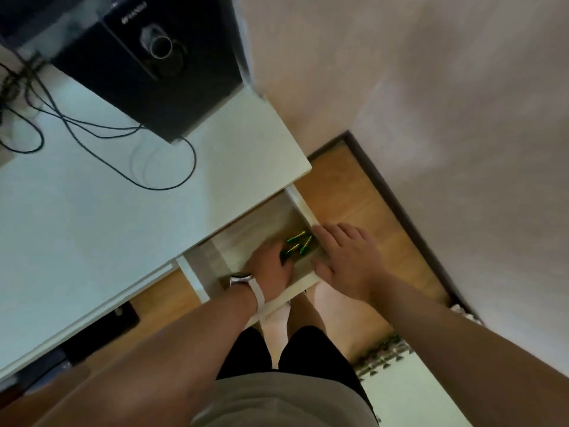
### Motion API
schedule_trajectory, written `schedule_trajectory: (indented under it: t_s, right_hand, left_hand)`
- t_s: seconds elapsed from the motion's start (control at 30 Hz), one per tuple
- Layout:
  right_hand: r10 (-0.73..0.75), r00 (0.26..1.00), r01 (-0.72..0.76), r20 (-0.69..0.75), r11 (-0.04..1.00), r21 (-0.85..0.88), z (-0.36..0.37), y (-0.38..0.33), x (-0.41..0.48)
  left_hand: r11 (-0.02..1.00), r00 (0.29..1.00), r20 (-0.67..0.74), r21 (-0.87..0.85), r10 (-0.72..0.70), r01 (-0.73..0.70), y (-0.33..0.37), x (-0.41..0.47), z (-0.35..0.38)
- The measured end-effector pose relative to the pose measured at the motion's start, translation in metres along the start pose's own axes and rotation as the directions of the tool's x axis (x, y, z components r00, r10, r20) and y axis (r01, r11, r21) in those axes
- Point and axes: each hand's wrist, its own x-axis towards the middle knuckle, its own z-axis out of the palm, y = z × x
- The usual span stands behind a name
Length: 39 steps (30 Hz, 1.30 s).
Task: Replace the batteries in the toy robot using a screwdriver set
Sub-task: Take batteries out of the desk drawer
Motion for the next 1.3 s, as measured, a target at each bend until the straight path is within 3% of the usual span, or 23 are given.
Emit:
schedule_trajectory:
  t_s: [0.37,0.7,1.0,1.3]
  right_hand:
    - [0.034,0.997,-0.037,-0.076,0.998,-0.048,0.01,-0.001,0.002]
    - [0.059,0.993,-0.061,-0.103,0.998,-0.022,0.012,-0.005,0.0]
    - [0.075,0.993,-0.079,-0.093,0.996,-0.038,0.01,-0.008,-0.002]
    - [0.032,0.978,-0.031,-0.208,0.999,0.008,0.015,-0.008,-0.004]
  left_hand:
    - [0.999,0.999,-0.038,0.044,-0.022,0.024,-0.016,0.035,0.02]
    - [0.996,0.998,0.019,0.072,-0.057,0.056,-0.045,0.02,0.017]
    - [0.989,0.988,0.132,-0.116,-0.08,0.095,-0.057,0.011,0.008]
    - [0.999,0.947,0.318,-0.024,-0.037,0.047,-0.066,0.018,-0.012]
